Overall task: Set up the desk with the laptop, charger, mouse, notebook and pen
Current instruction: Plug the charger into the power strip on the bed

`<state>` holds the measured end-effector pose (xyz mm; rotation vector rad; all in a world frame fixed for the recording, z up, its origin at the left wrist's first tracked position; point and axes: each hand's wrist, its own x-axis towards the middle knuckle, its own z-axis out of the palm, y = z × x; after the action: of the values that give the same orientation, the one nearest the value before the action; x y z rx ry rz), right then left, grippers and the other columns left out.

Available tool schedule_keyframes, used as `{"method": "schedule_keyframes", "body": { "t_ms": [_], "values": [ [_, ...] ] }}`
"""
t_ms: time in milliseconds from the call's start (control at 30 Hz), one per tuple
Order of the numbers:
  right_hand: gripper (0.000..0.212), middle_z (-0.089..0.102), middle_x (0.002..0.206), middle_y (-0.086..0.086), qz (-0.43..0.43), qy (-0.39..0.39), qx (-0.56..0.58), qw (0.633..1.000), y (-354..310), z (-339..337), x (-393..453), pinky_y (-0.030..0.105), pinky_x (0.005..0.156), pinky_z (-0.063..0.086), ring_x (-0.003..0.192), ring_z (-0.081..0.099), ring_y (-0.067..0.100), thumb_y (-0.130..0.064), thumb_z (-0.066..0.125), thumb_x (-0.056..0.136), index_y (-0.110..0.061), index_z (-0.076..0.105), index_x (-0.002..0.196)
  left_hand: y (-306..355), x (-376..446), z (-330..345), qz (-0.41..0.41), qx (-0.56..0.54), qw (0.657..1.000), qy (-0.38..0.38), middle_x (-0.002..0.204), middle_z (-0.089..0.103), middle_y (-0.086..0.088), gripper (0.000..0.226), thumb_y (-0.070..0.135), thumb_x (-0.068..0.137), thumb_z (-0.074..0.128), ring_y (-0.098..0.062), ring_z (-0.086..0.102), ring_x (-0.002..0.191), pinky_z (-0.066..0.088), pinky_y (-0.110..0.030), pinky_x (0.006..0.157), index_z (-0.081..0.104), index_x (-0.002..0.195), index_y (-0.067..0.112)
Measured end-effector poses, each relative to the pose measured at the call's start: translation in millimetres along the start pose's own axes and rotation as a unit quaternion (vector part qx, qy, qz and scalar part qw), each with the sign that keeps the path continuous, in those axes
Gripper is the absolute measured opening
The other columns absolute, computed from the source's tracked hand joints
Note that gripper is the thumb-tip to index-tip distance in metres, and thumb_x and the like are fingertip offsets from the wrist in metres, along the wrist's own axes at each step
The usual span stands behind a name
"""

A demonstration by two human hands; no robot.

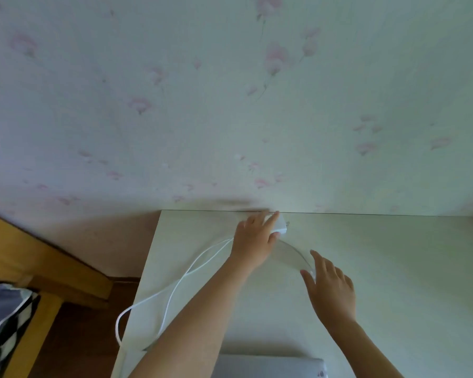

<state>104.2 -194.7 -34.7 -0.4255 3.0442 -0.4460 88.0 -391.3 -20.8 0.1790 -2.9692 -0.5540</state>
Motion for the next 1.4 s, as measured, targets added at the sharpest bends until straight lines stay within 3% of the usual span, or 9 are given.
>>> {"method": "schedule_keyframes", "body": {
  "t_ms": [133, 200, 300, 533, 700, 967, 1067, 1267, 1400],
  "values": [
    [0.052, 0.068, 0.078, 0.009, -0.047, 0.059, -0.074, 0.994, -8, 23, 17, 0.035, 0.049, 0.051, 0.061, 0.064, 0.032, -0.005, 0.086, 0.055, -0.006, 0.068, 0.104, -5, 32, 33, 0.020, 0.034, 0.999, -0.023, 0.137, 0.052, -0.009, 0.057, 0.039, 0.090, 0.055, -0.037, 0.058, 0.108, 0.044, -0.045, 0.086, 0.040, 0.142, 0.022],
    [0.052, 0.062, 0.068, 0.007, -0.059, 0.090, -0.087, 0.990, -11, 25, 18, 0.031, 0.039, 0.046, 0.055, 0.059, 0.031, 0.011, 0.080, 0.046, -0.006, 0.070, 0.093, -7, 34, 43, 0.025, 0.050, 0.998, -0.027, 0.118, 0.064, -0.009, 0.062, 0.036, 0.077, 0.070, -0.034, 0.064, 0.087, 0.047, -0.040, 0.072, 0.052, 0.134, 0.021],
    [0.052, 0.056, 0.064, 0.005, -0.067, 0.102, -0.086, 0.989, -14, 26, 16, 0.028, 0.032, 0.039, 0.051, 0.055, 0.029, 0.020, 0.070, 0.041, -0.008, 0.070, 0.084, -7, 31, 41, 0.020, 0.050, 0.998, -0.014, 0.099, 0.068, -0.006, 0.071, 0.035, 0.057, 0.084, -0.029, 0.064, 0.075, 0.047, -0.034, 0.058, 0.061, 0.123, 0.021],
    [0.038, 0.061, 0.071, 0.003, -0.052, 0.098, -0.009, 0.994, -31, 8, -3, 0.031, 0.034, 0.041, 0.049, 0.058, 0.029, 0.014, 0.076, 0.059, -0.014, 0.070, 0.085, -17, -6, 1, -0.020, -0.067, 0.997, 0.043, 0.104, 0.054, -0.006, 0.064, 0.009, 0.055, 0.082, -0.027, 0.054, 0.093, 0.047, -0.030, 0.049, 0.060, 0.114, 0.018],
    [0.025, 0.064, 0.080, 0.000, -0.063, 0.108, 0.093, 0.988, -62, -13, -34, 0.033, 0.038, 0.043, 0.047, 0.058, 0.029, 0.002, 0.072, 0.074, -0.018, 0.070, 0.089, -32, -53, -38, -0.031, -0.045, 0.991, 0.120, 0.107, 0.054, -0.002, 0.067, 0.009, 0.058, 0.081, -0.024, 0.054, 0.094, 0.049, -0.028, 0.047, 0.058, 0.119, 0.025],
    [0.024, 0.064, 0.085, -0.005, -0.178, 0.108, 0.198, 0.958, -125, -48, -109, 0.033, 0.040, 0.046, 0.055, 0.061, 0.022, -0.002, 0.067, 0.080, -0.022, 0.069, 0.092, -47, -168, -119, -0.074, -0.021, 0.964, 0.253, 0.116, 0.053, -0.002, 0.068, 0.003, 0.065, 0.079, -0.022, 0.046, 0.110, 0.058, -0.035, 0.062, 0.056, 0.125, 0.026],
    [0.031, 0.063, 0.084, -0.004, -0.259, 0.112, 0.167, 0.945, -150, -62, -143, 0.029, 0.036, 0.040, 0.057, 0.059, 0.022, 0.002, 0.070, 0.072, -0.021, 0.068, 0.092, -54, -222, -147, -0.099, -0.005, 0.959, 0.264, 0.118, 0.057, -0.003, 0.065, 0.007, 0.068, 0.081, -0.020, 0.044, 0.111, 0.057, -0.038, 0.072, 0.055, 0.125, 0.026],
    [0.044, 0.064, 0.081, -0.001, -0.377, 0.140, 0.141, 0.905, -210, -80, -203, 0.020, 0.037, 0.028, 0.054, 0.058, 0.021, 0.014, 0.073, 0.060, -0.017, 0.070, 0.091, -67, -332, -205, -0.139, 0.090, 0.949, 0.267, 0.104, 0.062, -0.005, 0.070, 0.035, 0.071, 0.082, -0.022, 0.060, 0.092, 0.056, -0.030, 0.063, 0.053, 0.132, 0.019],
    [0.046, 0.065, 0.084, 0.000, -0.431, 0.136, 0.144, 0.880, -250, -83, -244, 0.018, 0.041, 0.026, 0.057, 0.060, 0.021, 0.014, 0.069, 0.061, -0.018, 0.071, 0.093, -84, -398, -227, -0.210, 0.132, 0.929, 0.275, 0.101, 0.057, -0.010, 0.079, 0.044, 0.079, 0.071, -0.023, 0.059, 0.084, 0.056, -0.031, 0.063, 0.037, 0.144, 0.015]
  ]
}}
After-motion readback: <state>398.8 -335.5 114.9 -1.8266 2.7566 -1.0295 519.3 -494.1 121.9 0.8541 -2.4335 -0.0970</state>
